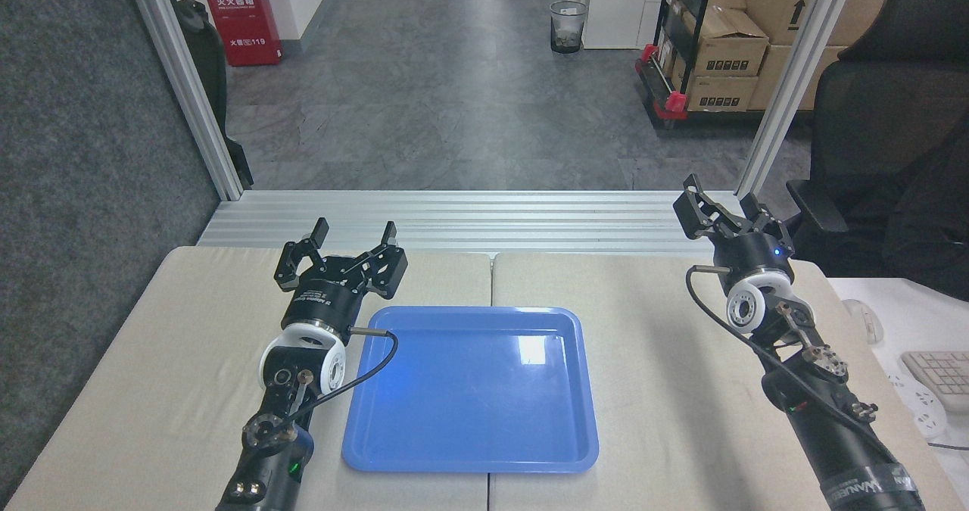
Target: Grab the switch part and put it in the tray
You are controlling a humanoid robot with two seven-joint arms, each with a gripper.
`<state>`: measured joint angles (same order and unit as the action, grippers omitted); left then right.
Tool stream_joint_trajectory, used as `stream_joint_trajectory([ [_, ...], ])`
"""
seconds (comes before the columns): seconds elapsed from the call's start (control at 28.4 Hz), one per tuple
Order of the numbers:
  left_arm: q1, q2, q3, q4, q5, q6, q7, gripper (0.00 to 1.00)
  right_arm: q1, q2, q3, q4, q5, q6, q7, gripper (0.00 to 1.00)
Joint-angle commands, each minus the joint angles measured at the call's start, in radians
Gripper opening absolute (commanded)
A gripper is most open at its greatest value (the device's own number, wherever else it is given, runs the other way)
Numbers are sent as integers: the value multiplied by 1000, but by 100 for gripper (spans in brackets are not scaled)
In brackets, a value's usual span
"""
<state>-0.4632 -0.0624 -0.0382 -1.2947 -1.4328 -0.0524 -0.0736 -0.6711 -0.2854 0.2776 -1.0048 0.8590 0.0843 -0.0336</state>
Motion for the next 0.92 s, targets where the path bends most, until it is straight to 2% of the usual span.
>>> stream_joint_trajectory([
  [0.0,-2,-24,-23,-8,-1,-1,0,100,1,0,0,0,0,0,0,99],
  [0.88,6,-11,-14,8,8,9,1,100,1,0,0,0,0,0,0,99],
])
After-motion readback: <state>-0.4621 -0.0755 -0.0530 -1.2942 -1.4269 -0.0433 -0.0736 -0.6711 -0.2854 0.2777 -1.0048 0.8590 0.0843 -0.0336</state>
